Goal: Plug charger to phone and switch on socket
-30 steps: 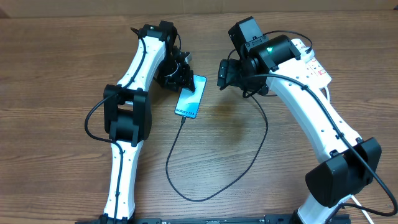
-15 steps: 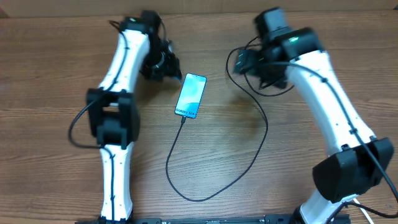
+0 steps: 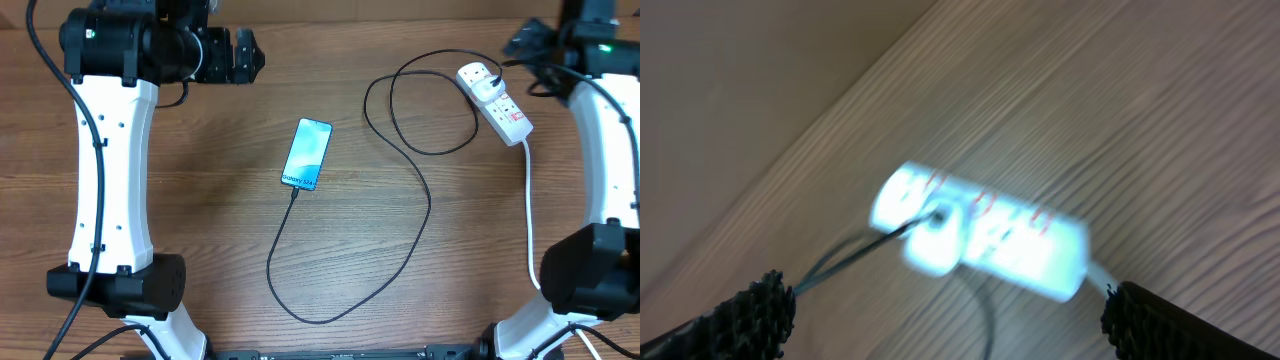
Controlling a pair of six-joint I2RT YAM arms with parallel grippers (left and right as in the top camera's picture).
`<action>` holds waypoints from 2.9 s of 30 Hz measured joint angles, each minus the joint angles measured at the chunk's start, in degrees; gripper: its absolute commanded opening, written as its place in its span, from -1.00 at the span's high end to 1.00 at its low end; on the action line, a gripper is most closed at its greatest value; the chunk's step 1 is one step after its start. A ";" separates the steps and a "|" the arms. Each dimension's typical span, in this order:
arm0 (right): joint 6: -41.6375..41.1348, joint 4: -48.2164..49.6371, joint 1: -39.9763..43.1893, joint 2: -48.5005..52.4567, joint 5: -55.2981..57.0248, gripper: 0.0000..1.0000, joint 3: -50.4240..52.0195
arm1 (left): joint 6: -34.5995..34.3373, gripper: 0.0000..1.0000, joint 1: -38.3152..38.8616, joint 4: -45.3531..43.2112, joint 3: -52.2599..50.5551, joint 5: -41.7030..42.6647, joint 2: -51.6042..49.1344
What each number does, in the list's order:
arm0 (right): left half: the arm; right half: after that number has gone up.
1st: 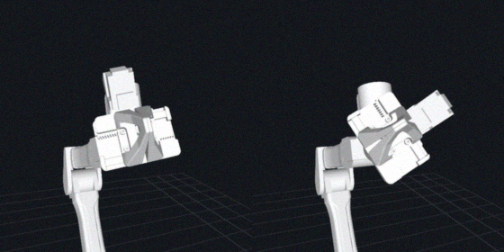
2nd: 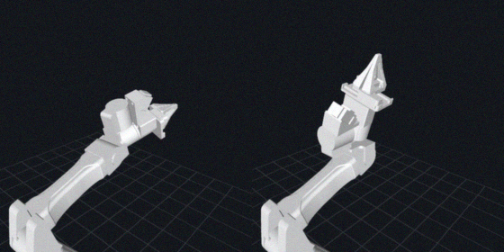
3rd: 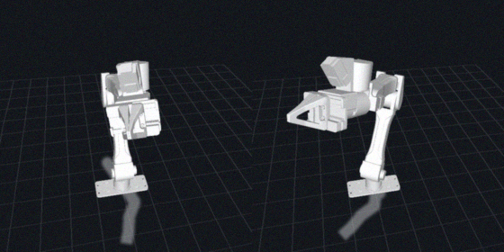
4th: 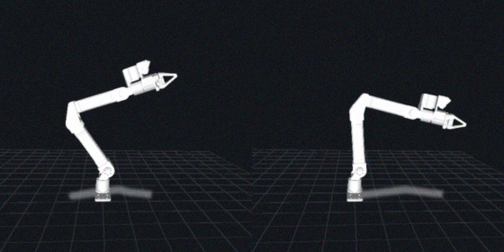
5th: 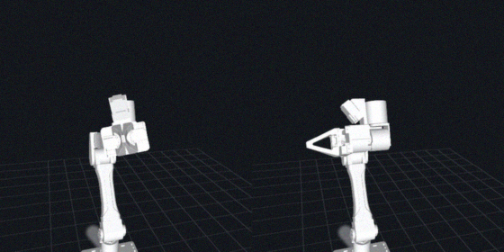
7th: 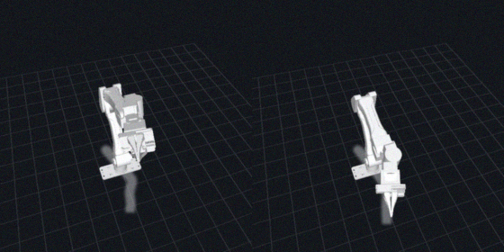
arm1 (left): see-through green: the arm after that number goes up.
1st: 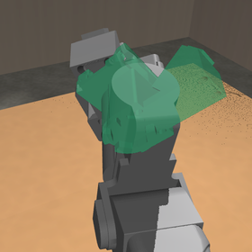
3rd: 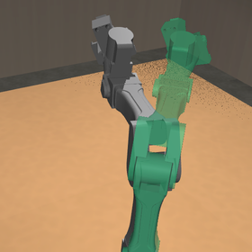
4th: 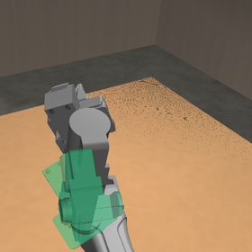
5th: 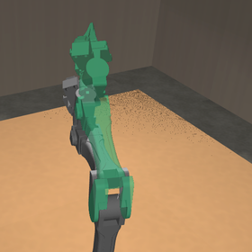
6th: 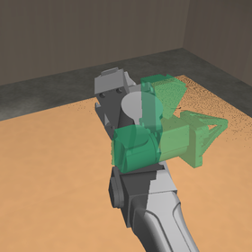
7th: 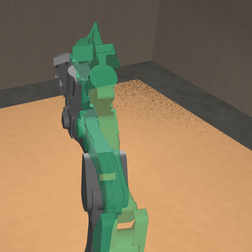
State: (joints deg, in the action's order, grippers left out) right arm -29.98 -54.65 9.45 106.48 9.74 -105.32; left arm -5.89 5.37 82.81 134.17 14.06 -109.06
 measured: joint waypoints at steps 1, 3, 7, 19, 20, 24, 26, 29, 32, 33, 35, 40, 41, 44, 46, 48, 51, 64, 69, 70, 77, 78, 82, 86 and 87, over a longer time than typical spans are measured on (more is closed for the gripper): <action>-0.04 1.09 1.16 0.00 0.68 -1.00 0.61 | 0.02 -0.99 0.00 0.81 0.00 -0.33 -0.11; -0.02 3.43 3.34 0.11 1.60 -1.00 2.40 | 0.00 -1.00 0.00 2.80 -0.07 -0.96 -0.83; 0.04 8.66 6.34 1.79 2.56 -1.00 5.68 | 0.00 -1.00 0.00 3.37 -0.42 -1.33 -1.84; 7.78 11.56 8.02 17.59 -2.91 -1.00 7.50 | 0.00 -1.00 0.00 3.39 -0.42 -1.73 -1.97; 7.69 11.78 8.02 18.32 -3.13 -1.00 7.54 | 0.00 -1.00 0.00 3.41 -0.42 -1.73 -1.97; 7.48 13.90 8.02 18.84 -4.90 -1.00 7.63 | 0.00 -1.00 0.00 3.39 -0.42 -1.75 -1.97; 7.26 14.71 8.02 18.84 -5.90 -1.00 7.63 | 0.00 -1.00 0.00 3.41 -0.42 -1.75 -1.97; 6.34 15.13 8.02 18.84 -6.99 -1.00 7.63 | 0.00 -0.99 0.00 3.41 -0.42 -1.75 -1.97; 4.68 15.96 8.02 18.95 -7.61 -1.00 7.63 | 0.00 -1.00 0.00 3.39 -0.42 -1.75 -1.97; 4.13 16.26 8.02 19.10 -7.78 -1.00 7.63 | 0.00 -1.00 0.00 3.41 -0.42 -1.75 -1.97; 2.86 16.87 8.02 19.78 -8.02 -1.00 7.63 | 0.00 -1.00 0.00 3.41 -0.42 -1.75 -1.97; 1.25 17.79 8.02 22.45 -8.07 -1.00 7.63 | 0.00 -0.99 0.00 3.41 -0.42 -1.92 -1.97; 0.90 17.86 8.02 22.80 -8.02 -1.00 7.63 | 0.00 -1.00 0.00 3.41 -0.42 -1.92 -1.97; 0.61 18.27 8.02 23.02 -8.04 -1.00 7.63 | 0.00 -1.00 0.00 3.41 -0.42 -1.95 -1.97; 0.59 18.29 8.02 23.04 -8.04 -1.00 7.63 | 0.00 -1.00 0.00 3.41 -0.42 -1.95 -1.97; 0.55 18.45 8.02 23.15 -8.04 -1.00 7.63 | 0.00 -0.99 0.00 3.41 -0.42 -1.95 -1.97; 0.48 18.53 8.02 23.19 -8.02 -1.00 7.63 | 0.00 -0.99 0.00 3.41 -0.42 -1.95 -1.97; 0.46 18.60 8.09 23.19 -9.53 -1.00 7.61 | 0.00 -0.99 0.00 3.41 -0.42 -1.95 -1.97; 0.68 18.25 8.09 23.19 -10.01 -1.00 7.50 | 0.00 -1.00 0.00 3.41 -0.42 -1.95 -1.97; 0.81 18.18 8.09 23.19 -10.21 -1.00 7.45 | 0.00 -1.00 0.00 3.41 -0.42 -1.95 -1.97; 1.49 17.59 8.09 23.19 -10.88 -1.00 7.26 | 0.00 -0.99 0.00 3.41 -0.42 -1.95 -1.97; 1.49 17.53 8.09 23.19 -10.95 -1.00 7.23 | 0.00 -0.99 0.00 3.41 -0.42 -1.95 -1.97; 1.51 17.49 8.09 23.19 -11.02 -1.00 7.21 | 0.00 -1.00 0.00 3.41 -0.42 -1.95 -1.97; 1.53 17.31 8.11 23.19 -11.30 -1.00 7.17 | 0.00 -1.00 0.00 3.41 -0.42 -1.95 -1.97; 1.51 17.20 8.13 23.19 -11.34 -1.00 7.17 | 0.00 -1.00 0.00 3.41 -0.42 -1.95 -1.97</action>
State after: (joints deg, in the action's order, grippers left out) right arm -28.47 -37.45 17.58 129.67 -1.61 -98.15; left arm -5.89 5.37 86.21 133.75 12.12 -111.02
